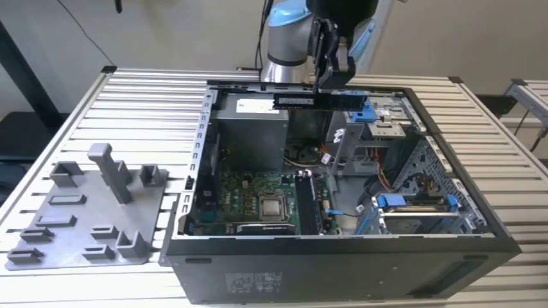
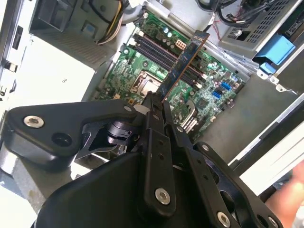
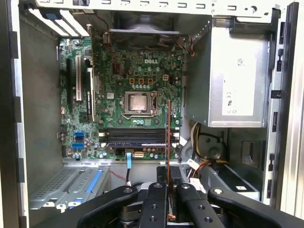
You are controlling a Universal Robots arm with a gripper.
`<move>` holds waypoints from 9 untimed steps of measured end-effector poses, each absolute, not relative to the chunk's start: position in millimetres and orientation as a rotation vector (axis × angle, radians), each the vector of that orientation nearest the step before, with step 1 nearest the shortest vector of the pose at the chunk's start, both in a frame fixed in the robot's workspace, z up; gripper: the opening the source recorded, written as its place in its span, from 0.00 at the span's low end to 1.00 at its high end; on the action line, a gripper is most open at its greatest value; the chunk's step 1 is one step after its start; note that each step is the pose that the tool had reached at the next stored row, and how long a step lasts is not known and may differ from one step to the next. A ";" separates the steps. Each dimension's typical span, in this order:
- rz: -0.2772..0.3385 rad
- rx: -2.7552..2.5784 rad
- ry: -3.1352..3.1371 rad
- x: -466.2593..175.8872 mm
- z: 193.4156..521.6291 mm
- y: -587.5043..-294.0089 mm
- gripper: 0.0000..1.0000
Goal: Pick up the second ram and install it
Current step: 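Insert the second ram into the second slot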
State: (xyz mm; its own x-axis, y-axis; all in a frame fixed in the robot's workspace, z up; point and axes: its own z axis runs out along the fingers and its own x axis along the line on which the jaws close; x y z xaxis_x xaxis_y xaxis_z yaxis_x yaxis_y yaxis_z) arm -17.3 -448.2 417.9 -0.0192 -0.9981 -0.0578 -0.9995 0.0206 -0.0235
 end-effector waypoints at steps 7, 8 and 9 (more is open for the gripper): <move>0.034 -2.093 2.264 -17.3 417.6 -448.2 0.14; 0.033 -2.080 2.276 -17.3 417.5 -448.2 0.14; 0.033 -2.067 2.287 -17.3 417.5 -448.2 0.14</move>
State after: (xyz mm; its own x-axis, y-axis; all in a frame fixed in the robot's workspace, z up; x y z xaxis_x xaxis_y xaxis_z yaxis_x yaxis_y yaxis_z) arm -17.3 -448.2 417.5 -0.1001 -0.9933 -0.0577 -0.9945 0.1016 -0.0235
